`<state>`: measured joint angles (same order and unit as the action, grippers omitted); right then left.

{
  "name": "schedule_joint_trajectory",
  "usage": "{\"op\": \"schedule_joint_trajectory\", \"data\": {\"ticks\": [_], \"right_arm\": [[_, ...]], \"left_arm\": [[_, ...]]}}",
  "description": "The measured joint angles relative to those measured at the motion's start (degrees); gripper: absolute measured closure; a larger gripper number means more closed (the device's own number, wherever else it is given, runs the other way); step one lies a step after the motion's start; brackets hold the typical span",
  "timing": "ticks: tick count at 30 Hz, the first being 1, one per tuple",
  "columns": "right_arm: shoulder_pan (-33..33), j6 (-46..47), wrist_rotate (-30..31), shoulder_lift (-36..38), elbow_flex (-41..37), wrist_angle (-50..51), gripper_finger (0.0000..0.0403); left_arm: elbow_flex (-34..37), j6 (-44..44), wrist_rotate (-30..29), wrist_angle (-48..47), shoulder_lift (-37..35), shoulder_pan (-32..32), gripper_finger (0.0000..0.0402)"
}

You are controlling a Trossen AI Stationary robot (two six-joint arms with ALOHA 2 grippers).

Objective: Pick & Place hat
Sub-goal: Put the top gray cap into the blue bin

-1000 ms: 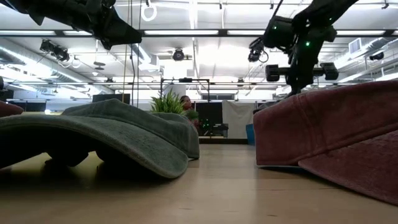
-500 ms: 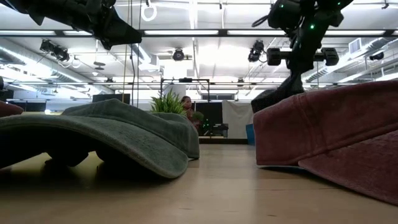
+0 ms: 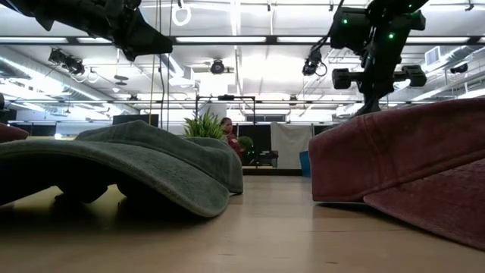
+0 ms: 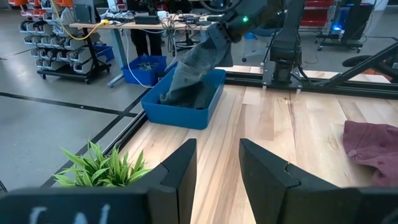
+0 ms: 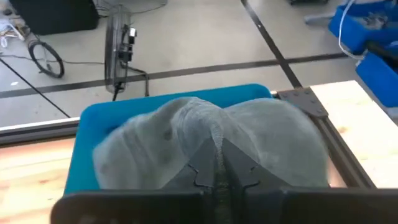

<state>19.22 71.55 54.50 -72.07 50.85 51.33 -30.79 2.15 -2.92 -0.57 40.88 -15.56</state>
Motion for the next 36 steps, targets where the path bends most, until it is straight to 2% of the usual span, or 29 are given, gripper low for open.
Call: {"op": "schedule_joint_trajectory", "data": {"ticks": [4,10,16,21,29,36], "right_arm": [[0.0,1.0,-0.1,-0.6,0.0,0.1,0.0394],[1.7,3.2,3.5,-4.4,0.0,-1.8,0.0394],[3.4,-0.3,-2.6,-10.8,0.0,-7.0,0.0391],[3.6,-4.3,-3.0,-14.0,0.0,-9.6,0.0367],[3.6,-18.3,-3.1,-11.5,0.0,-10.6,0.0313],[3.6,-26.7,-3.1,-4.1,0.0,-11.1,0.0286]], "left_arm": [[0.0,0.0,0.0,0.0,0.0,0.0,0.0278],[0.0,0.0,0.0,-0.1,0.0,0.0,0.0278],[0.0,0.0,0.0,-0.1,0.0,0.0,0.0278],[0.0,0.0,0.0,-0.1,0.0,0.0,0.0278],[0.0,0.1,0.0,-0.1,0.0,0.0,0.0278],[0.0,0.0,0.0,-0.1,0.0,0.0,0.0278]]}}
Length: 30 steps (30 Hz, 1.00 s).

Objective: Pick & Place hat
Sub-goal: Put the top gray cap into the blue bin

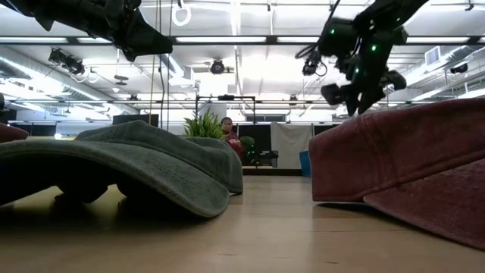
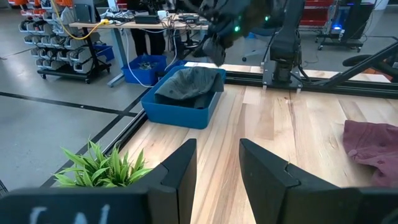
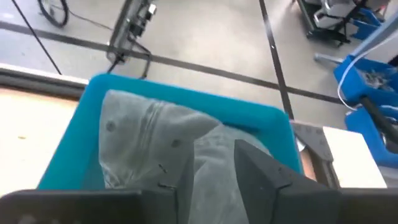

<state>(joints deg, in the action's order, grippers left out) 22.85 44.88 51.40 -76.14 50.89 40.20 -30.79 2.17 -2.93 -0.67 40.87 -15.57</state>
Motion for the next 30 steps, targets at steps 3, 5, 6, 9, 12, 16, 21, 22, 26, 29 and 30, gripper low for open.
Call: {"op": "schedule_joint_trajectory", "data": {"ticks": [3,5,6,9,12,16,21,22,26,29,30], "right_arm": [[0.0,-8.8,-2.0,3.0,0.0,0.1,0.0280],[0.0,-15.1,-6.6,4.7,0.0,0.7,0.0281],[0.0,-16.7,-9.5,5.3,0.0,1.1,0.0285],[0.0,-17.3,-16.6,5.9,0.0,4.0,0.0310],[-0.1,-16.6,-17.8,5.5,0.0,10.5,0.0365],[-0.2,-12.4,-18.2,4.3,0.0,15.0,0.0391],[-0.2,-11.2,-24.9,2.0,0.0,13.5,0.0399],[-0.2,-10.8,-25.9,1.2,0.0,13.4,0.0398],[-0.2,-9.9,-25.0,-3.6,0.0,12.2,0.0400],[-0.2,-11.2,-21.6,-6.8,0.0,6.5,0.0401],[0.0,-12.9,-21.3,-7.6,0.0,3.9,0.0401]], "left_arm": [[0.0,0.0,0.0,0.0,0.0,0.0,0.0278],[0.0,0.0,0.0,0.0,0.0,0.0,0.0278],[0.0,0.0,0.0,0.0,0.0,0.0,0.0278],[0.0,0.0,0.0,0.0,0.0,0.0,0.0278],[0.0,-0.1,0.0,0.0,0.0,0.0,0.0278],[0.0,-1.1,0.0,0.0,0.0,0.0,0.0278],[0.0,-1.3,0.0,0.0,0.0,0.0,0.0278],[0.0,-1.3,0.0,0.0,0.0,0.0,0.0278],[0.0,-1.2,0.0,0.0,0.0,0.0,0.0278],[0.0,-1.1,0.0,0.0,0.0,0.0,0.0278],[0.0,-1.1,0.0,0.0,0.0,0.0,0.0278]]}}
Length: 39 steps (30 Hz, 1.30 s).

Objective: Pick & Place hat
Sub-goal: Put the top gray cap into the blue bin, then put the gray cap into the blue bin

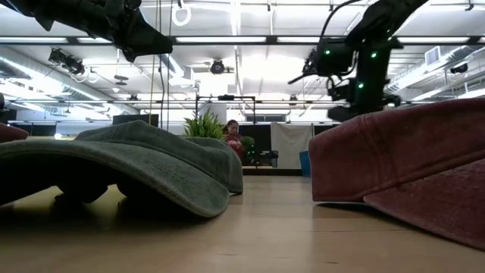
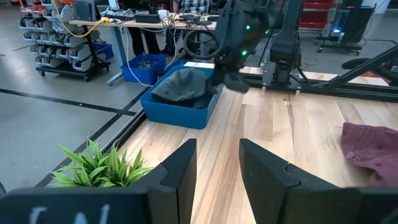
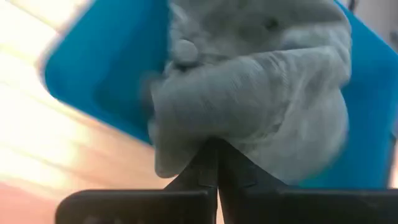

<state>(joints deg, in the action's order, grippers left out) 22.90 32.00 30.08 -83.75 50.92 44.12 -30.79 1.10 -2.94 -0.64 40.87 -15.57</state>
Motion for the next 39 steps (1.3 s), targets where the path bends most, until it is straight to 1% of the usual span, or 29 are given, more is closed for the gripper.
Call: {"op": "schedule_joint_trajectory", "data": {"ticks": [3,5,8,11,17,19,21,22,26,29,33,36,39], "right_arm": [[1.5,-5.6,0.0,-1.6,0.0,-7.2,0.0401],[3.0,-7.5,0.6,-1.8,0.0,-10.9,0.0401],[4.9,-9.0,1.5,-1.8,0.0,-12.7,0.0402],[6.7,-8.3,1.2,-1.8,0.0,-9.9,0.0402],[7.8,-2.4,-3.5,-2.3,0.0,-0.8,0.0403],[7.8,-2.8,-6.0,-3.0,0.0,0.3,0.0403],[7.8,-5.6,-8.1,-3.4,0.0,0.4,0.0403],[7.8,-6.7,-7.8,-3.4,0.0,0.3,0.0403],[7.7,-7.1,-3.5,-1.9,1.3,1.0,0.0402],[7.8,-8.9,-3.1,0.0,3.6,1.5,0.0397],[7.4,-10.1,-4.5,3.0,6.9,1.1,0.0394],[6.6,-10.2,-5.1,5.0,7.8,0.6,0.0397],[5.9,-10.2,-8.2,6.0,7.8,0.5,0.0399]], "left_arm": [[0.0,0.0,0.0,0.0,0.0,0.0,0.0278],[0.0,-0.2,0.0,0.0,0.0,0.0,0.0278],[0.0,-0.4,0.0,0.0,0.0,0.0,0.0278],[0.0,-0.4,0.0,0.0,0.0,0.0,0.0278],[0.0,-0.4,0.0,0.0,0.0,0.0,0.0278],[0.0,-0.4,0.0,0.0,0.0,0.0,0.0278],[0.0,-0.4,0.0,0.0,0.0,0.0,0.0278],[0.0,-0.5,0.0,0.0,0.0,0.0,0.0278],[0.0,-0.5,0.0,0.0,0.0,0.0,0.0278],[0.0,-1.1,0.0,0.0,0.0,0.0,0.0278],[0.0,-5.2,0.1,-0.1,0.0,0.0,0.0278],[0.0,-7.1,2.7,-0.8,0.0,0.0,0.0278],[0.0,-9.5,9.4,-0.4,0.0,0.7,0.0278]]}}
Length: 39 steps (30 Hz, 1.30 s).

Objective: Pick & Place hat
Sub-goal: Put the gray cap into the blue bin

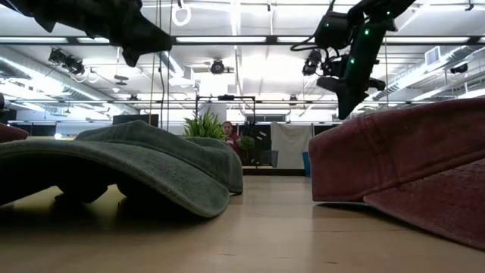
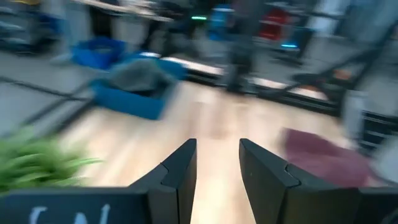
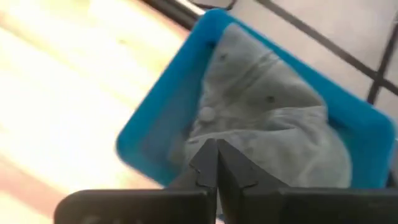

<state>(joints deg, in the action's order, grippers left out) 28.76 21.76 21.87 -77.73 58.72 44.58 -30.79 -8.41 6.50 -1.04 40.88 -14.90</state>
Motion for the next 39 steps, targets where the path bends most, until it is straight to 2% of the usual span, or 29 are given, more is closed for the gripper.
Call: {"op": "schedule_joint_trajectory", "data": {"ticks": [2,4,9,15,21,26,30,39], "right_arm": [[-0.5,0.0,-0.9,0.0,0.0,0.0,0.0398],[-1.1,0.0,-0.9,-0.2,0.0,-0.2,0.0393],[-3.6,-1.4,-1.3,-0.8,0.0,-3.8,0.0375],[-7.2,-4.5,-5.7,-0.8,0.0,-10.8,0.0343],[-10.4,-4.2,-6.4,-0.8,0.0,-14.1,0.0316],[-12.5,-3.2,-6.4,-0.8,0.0,-15.1,0.0311],[-13.1,-3.7,-6.5,-0.9,0.0,-15.2,0.0312],[-13.0,-4.3,-6.4,-0.9,0.0,-16.3,0.0312]], "left_arm": [[0.0,-0.7,4.4,0.5,0.0,1.5,0.0278],[0.0,-2.0,5.8,0.3,0.4,4.1,0.0278],[0.0,-5.9,5.9,0.0,5.0,13.2,0.0278],[0.0,-6.4,5.8,0.3,13.1,24.2,0.0278],[0.0,0.4,5.8,0.6,23.5,33.1,0.0278],[0.0,3.1,1.0,1.5,32.1,34.3,0.0278],[0.0,2.8,2.2,6.2,36.4,34.6,0.0284],[0.0,6.1,3.5,7.8,45.7,34.6,0.0310]]}}
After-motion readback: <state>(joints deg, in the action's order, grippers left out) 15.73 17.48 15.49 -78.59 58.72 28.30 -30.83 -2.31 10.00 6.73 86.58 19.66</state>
